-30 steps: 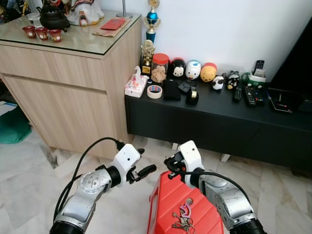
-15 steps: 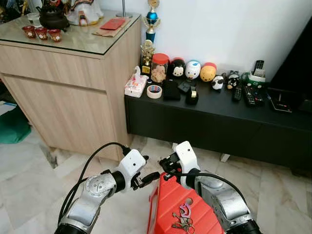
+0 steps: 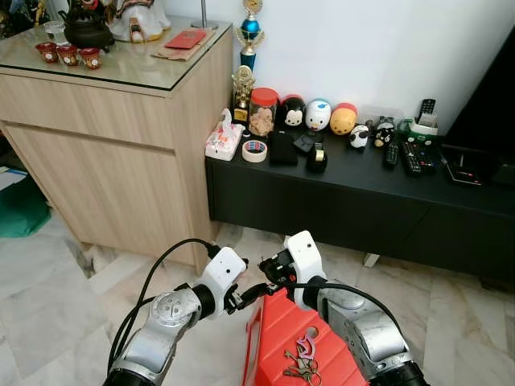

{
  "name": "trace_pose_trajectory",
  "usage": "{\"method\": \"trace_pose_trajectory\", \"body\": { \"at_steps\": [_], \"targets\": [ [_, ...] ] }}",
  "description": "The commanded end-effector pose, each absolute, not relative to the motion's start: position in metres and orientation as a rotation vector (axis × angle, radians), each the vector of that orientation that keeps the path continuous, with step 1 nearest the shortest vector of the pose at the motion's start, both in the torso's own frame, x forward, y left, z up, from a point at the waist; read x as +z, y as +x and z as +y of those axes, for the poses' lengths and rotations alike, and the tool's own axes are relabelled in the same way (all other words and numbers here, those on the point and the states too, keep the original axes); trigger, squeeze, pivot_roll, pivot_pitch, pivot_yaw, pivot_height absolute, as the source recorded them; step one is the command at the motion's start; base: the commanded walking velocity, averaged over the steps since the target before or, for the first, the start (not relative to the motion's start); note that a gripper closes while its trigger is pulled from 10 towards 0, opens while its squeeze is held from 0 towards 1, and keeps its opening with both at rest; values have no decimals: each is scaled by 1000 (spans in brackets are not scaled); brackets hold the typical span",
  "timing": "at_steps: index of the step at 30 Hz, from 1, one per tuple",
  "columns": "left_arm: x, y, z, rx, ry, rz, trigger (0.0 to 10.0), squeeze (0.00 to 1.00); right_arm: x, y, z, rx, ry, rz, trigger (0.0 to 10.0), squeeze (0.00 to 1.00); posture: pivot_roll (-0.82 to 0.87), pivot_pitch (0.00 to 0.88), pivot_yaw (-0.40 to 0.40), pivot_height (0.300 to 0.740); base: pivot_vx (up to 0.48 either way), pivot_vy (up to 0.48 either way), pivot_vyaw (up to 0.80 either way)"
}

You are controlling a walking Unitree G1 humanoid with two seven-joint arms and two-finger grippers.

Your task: Hang keys on a hook

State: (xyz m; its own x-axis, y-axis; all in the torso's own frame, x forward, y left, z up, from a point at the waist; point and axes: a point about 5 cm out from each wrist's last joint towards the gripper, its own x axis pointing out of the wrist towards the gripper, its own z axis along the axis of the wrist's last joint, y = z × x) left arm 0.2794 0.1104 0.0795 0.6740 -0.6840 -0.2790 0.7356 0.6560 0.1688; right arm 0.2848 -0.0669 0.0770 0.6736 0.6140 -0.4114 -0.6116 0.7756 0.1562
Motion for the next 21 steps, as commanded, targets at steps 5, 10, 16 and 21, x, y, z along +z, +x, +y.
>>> {"method": "trace_pose_trajectory", "body": {
  "at_steps": [5, 10, 16, 21],
  "targets": [
    [78, 284, 109, -794, 269, 198, 10000, 0, 85, 289, -68, 683, 11, 429, 10000, 0, 99, 0, -115, 740, 0, 0, 0],
    [77, 286, 106, -783, 265, 198, 10000, 0, 87, 290, -66, 683, 16, 424, 10000, 0, 97, 0, -115, 740, 0, 0, 0],
    [76, 288, 106, -755, 247, 195, 10000, 0, 87, 290, -66, 681, 20, 422, 10000, 0, 96, 0, -112, 740, 0, 0, 0],
    [76, 289, 105, -743, 246, 187, 10000, 0, 87, 289, -65, 685, 22, 425, 10000, 0, 94, 0, -111, 740, 0, 0, 0]
  ]
}}
